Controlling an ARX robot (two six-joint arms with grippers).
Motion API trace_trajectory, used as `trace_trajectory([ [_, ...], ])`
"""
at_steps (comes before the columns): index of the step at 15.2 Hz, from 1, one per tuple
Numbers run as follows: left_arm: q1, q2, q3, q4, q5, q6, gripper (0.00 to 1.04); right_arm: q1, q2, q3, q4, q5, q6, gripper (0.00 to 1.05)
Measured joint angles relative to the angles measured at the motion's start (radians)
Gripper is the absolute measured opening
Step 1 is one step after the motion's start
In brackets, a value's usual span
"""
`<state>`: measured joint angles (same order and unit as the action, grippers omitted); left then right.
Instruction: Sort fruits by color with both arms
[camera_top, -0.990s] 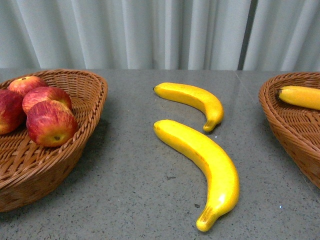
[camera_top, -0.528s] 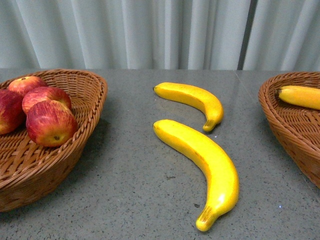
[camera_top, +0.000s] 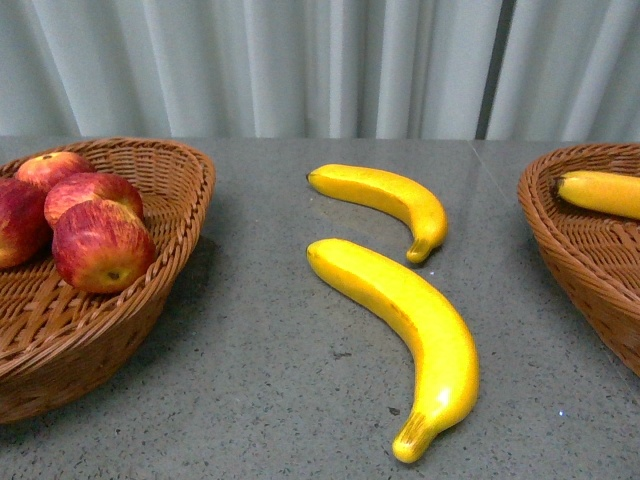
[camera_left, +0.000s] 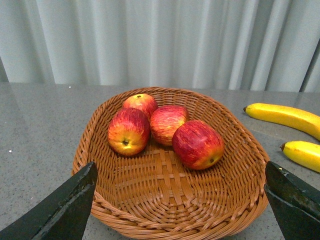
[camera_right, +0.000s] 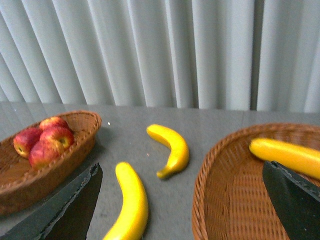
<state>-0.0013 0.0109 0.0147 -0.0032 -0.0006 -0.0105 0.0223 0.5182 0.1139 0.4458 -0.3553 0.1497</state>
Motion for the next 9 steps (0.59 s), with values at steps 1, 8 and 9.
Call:
trace_trajectory([
  [1, 0.0, 0.0, 0.0, 0.0, 0.0, 0.0, 0.98, 0.065, 0.2, 0.086, 0.159, 0.037, 0.003, 0.98],
  [8, 0.0, 0.0, 0.0, 0.0, 0.0, 0.0, 0.98, 0.439, 1.095, 0.765, 0.024, 0.254, -0.227, 0.98],
  [9, 0.0, 0.0, 0.0, 0.0, 0.0, 0.0, 0.98, 0.47, 1.131, 0.792, -0.039, 0.273, -0.274, 0.98],
])
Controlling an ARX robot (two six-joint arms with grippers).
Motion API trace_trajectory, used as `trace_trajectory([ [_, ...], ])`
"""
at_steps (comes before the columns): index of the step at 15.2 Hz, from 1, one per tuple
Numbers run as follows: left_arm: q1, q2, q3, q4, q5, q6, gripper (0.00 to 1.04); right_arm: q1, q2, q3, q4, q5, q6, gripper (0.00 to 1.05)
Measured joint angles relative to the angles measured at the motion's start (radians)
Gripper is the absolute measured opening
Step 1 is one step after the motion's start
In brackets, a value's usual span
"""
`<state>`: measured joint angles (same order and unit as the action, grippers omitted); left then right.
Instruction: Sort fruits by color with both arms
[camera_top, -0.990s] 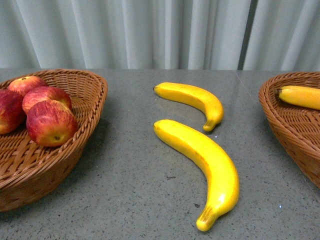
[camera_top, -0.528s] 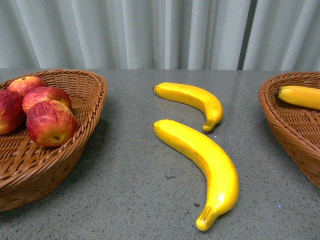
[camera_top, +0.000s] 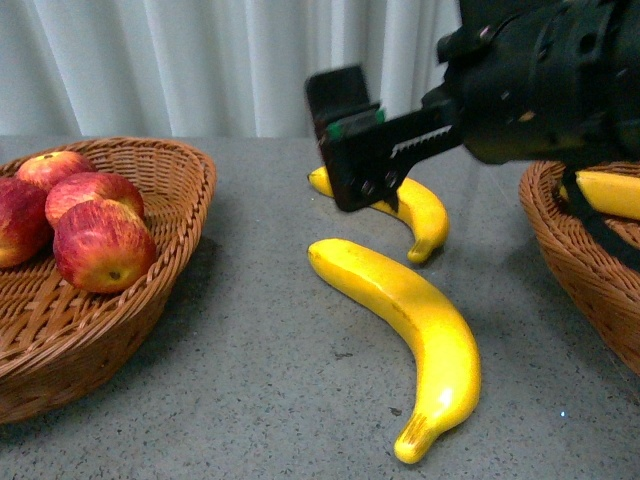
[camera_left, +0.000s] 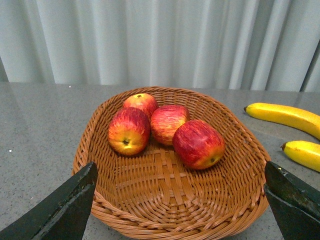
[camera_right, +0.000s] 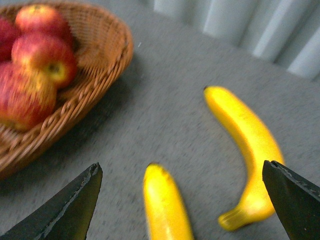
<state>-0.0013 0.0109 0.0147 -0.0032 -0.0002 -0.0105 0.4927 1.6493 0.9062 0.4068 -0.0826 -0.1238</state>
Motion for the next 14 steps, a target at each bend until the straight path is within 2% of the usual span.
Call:
trace_trajectory([
  [2, 0.0, 0.0, 0.0, 0.0, 0.0, 0.0, 0.98, 0.032, 0.031, -0.01, -0.085, 0.015, -0.082, 0.98],
  [5, 0.0, 0.0, 0.0, 0.0, 0.0, 0.0, 0.98, 0.038, 0.05, -0.043, -0.126, 0.063, -0.167, 0.98],
  [10, 0.0, 0.0, 0.0, 0.0, 0.0, 0.0, 0.98, 0.039, 0.118, -0.042, -0.162, 0.1, -0.192, 0.98],
  [14, 0.0, 0.0, 0.0, 0.0, 0.0, 0.0, 0.98, 0.037, 0.158, -0.002, -0.252, 0.101, -0.172, 0.98],
])
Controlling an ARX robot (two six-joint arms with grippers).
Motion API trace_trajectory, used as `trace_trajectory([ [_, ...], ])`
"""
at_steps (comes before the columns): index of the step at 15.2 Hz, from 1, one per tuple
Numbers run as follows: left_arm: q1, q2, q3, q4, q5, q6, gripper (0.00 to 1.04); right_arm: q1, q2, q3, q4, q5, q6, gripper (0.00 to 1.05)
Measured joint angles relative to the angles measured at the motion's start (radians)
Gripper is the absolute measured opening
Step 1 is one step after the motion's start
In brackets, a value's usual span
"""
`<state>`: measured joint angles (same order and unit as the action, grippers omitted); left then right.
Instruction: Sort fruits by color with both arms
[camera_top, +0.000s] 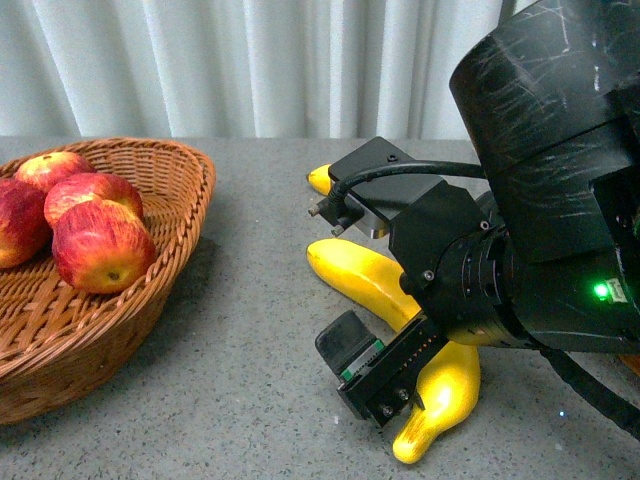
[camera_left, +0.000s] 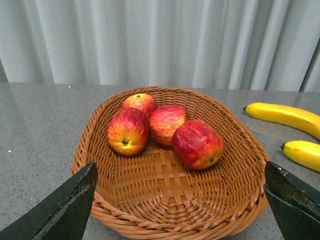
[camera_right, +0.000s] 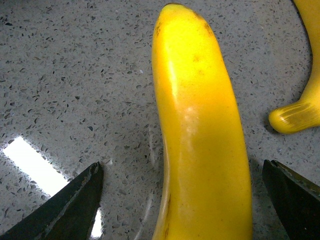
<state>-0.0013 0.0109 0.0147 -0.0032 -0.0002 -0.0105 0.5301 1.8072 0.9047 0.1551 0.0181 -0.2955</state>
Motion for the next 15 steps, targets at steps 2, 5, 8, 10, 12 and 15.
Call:
trace_trajectory([
  [2, 0.0, 0.0, 0.0, 0.0, 0.0, 0.0, 0.98, 0.0, 0.0, 0.003, -0.026, -0.018, 0.023, 0.94],
  [5, 0.0, 0.0, 0.0, 0.0, 0.0, 0.0, 0.98, 0.0, -0.004, 0.003, -0.051, -0.076, 0.065, 0.5],
  [8, 0.0, 0.0, 0.0, 0.0, 0.0, 0.0, 0.98, -0.118, -0.126, 0.015, 0.005, -0.196, 0.175, 0.36],
  [10, 0.0, 0.0, 0.0, 0.0, 0.0, 0.0, 0.98, -0.234, -0.23, 0.057, 0.086, -0.275, 0.236, 0.36],
  [12, 0.0, 0.0, 0.0, 0.0, 0.0, 0.0, 0.98, -0.363, -0.267, 0.1, 0.101, -0.272, 0.191, 0.36],
  [15, 0.0, 0.0, 0.0, 0.0, 0.0, 0.0, 0.98, -0.558, -0.197, 0.095, 0.002, -0.241, 0.029, 0.36],
])
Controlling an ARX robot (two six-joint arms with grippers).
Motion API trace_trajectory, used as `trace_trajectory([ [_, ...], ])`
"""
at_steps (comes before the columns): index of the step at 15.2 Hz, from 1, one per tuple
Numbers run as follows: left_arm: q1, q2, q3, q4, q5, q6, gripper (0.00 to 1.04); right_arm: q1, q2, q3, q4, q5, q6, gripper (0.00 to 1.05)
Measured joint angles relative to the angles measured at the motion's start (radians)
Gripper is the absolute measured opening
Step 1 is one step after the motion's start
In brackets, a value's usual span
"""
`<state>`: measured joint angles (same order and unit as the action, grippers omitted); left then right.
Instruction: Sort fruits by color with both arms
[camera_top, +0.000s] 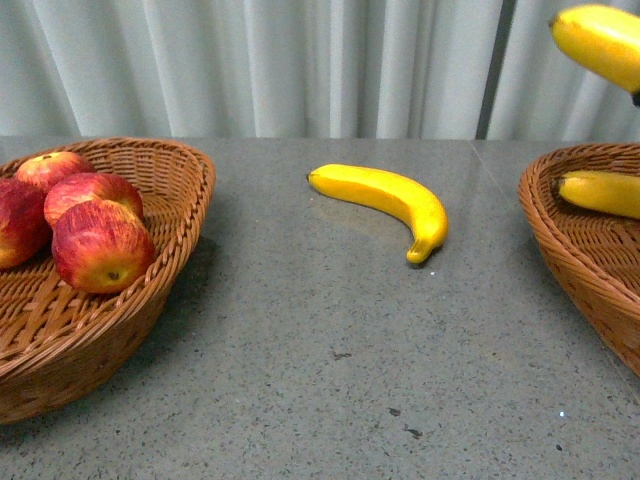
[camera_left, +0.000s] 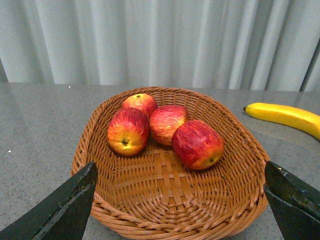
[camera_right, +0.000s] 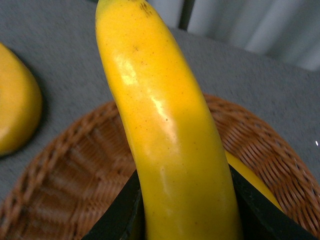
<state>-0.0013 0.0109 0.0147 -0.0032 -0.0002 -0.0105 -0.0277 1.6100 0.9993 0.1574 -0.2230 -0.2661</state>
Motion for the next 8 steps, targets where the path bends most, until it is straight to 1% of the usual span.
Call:
trace_trajectory([
  [1, 0.0, 0.0, 0.0, 0.0, 0.0, 0.0, 0.98, -0.041, 0.005, -0.026, -0.03, 0.001, -0.05, 0.36],
  [2, 0.0, 0.0, 0.0, 0.0, 0.0, 0.0, 0.98, -0.056, -0.002, -0.051, -0.034, -0.007, -0.09, 0.38],
  [3, 0.0, 0.0, 0.0, 0.0, 0.0, 0.0, 0.98, -0.057, -0.022, -0.076, -0.037, -0.019, -0.118, 0.52],
  [4, 0.0, 0.0, 0.0, 0.0, 0.0, 0.0, 0.98, -0.048, -0.043, -0.08, -0.044, -0.032, -0.128, 0.63],
  [6, 0.0, 0.0, 0.0, 0.0, 0.0, 0.0, 0.98, -0.007, -0.097, -0.075, -0.048, -0.051, -0.122, 0.87],
  [7, 0.0, 0.0, 0.0, 0.0, 0.0, 0.0, 0.98, 0.028, -0.108, -0.061, -0.026, -0.059, -0.099, 0.99],
  [8, 0.0, 0.0, 0.0, 0.0, 0.0, 0.0, 0.98, 0.072, -0.106, -0.049, 0.019, -0.061, -0.063, 0.98],
])
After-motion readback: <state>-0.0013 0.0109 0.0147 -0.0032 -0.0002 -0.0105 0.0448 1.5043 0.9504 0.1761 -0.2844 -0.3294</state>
